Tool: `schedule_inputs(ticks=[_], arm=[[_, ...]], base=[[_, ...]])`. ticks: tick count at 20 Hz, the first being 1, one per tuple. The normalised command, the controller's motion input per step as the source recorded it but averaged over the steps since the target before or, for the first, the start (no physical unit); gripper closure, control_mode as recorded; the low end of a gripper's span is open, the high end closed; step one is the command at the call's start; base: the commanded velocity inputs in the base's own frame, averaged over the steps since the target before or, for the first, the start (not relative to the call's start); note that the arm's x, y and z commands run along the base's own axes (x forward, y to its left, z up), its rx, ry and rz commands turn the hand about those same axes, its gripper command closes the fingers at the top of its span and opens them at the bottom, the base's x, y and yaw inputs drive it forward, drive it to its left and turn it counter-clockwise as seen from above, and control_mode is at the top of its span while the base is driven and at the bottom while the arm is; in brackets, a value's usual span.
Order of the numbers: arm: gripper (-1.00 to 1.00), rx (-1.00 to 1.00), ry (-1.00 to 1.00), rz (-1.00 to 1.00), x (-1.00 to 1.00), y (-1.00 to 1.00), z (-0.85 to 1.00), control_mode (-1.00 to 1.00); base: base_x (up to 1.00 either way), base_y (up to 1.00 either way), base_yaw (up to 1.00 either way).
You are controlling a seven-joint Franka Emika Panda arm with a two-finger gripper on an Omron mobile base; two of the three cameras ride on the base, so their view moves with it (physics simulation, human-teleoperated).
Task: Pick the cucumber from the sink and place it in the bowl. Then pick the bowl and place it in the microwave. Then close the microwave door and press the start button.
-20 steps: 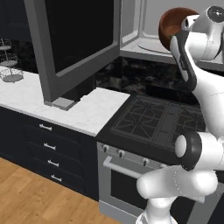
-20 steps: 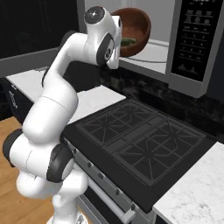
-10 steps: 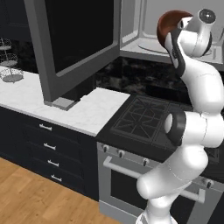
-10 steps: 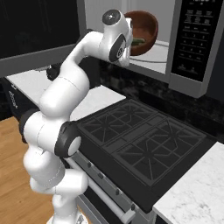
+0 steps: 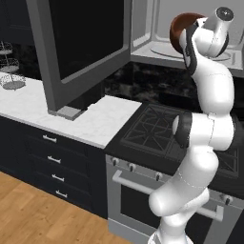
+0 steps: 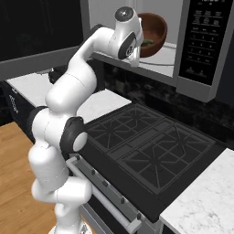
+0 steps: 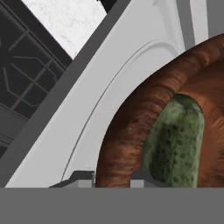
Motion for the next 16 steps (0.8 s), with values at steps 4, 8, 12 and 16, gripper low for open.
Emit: schedule_inputs(ticks=[4, 8, 12, 16], arm=[[-1.00, 0.00, -0.04, 0.03, 0.34, 0.00, -0.39, -1.00], [-1.00, 0.00, -0.11, 0.02, 0.25, 0.00, -0.14, -1.00], [-1.00, -0.01, -0.32, 0.03, -0.04, 0.07, -0.11, -1.00], [-1.00, -0.03, -0.38, 0.02, -0.32, 0.48, -0.24, -1.00]], base=[[0.00, 0.00, 0.00], [0.00, 0.00, 0.00], [0.00, 0.00, 0.00], [0.00, 0.00, 0.00]])
